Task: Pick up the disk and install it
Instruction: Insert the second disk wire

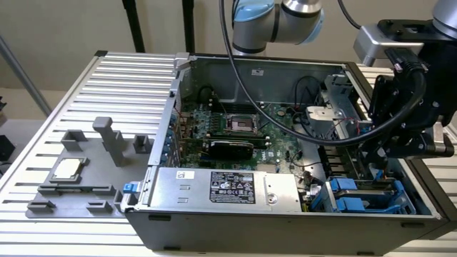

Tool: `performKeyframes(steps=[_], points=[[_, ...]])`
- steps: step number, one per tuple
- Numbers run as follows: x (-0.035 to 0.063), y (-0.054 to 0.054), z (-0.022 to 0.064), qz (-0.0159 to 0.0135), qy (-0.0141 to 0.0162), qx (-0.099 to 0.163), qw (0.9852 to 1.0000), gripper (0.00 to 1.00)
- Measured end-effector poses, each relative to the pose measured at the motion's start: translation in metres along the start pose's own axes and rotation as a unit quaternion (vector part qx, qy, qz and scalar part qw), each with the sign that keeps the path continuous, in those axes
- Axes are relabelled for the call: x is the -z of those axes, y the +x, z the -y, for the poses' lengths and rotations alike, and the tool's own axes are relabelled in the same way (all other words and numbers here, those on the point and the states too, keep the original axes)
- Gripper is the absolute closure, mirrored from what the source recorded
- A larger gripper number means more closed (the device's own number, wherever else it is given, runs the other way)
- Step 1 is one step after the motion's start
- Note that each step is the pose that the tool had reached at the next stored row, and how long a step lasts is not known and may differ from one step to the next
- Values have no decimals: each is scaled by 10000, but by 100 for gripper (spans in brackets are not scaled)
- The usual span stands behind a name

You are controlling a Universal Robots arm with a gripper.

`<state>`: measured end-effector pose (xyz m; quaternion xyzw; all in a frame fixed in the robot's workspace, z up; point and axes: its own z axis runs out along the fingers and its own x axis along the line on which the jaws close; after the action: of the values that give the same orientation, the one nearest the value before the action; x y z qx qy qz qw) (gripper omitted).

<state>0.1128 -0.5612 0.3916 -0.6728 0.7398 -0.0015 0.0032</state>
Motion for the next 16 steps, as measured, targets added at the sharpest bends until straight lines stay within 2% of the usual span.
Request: performKeyframes(steps=[2,4,5,6,12,16], points=[[0,-28,15,-4,0,0,10000,73],[-1,-48,38,-11,1,0,10000,62],[-3,-57,50,-17,1,0,10000,62],[-6,-64,64,-24,2,0,10000,55],[-82,-96,113,-86,8,1,10000,55],[-134,-117,132,-152,14,1,9999,55]])
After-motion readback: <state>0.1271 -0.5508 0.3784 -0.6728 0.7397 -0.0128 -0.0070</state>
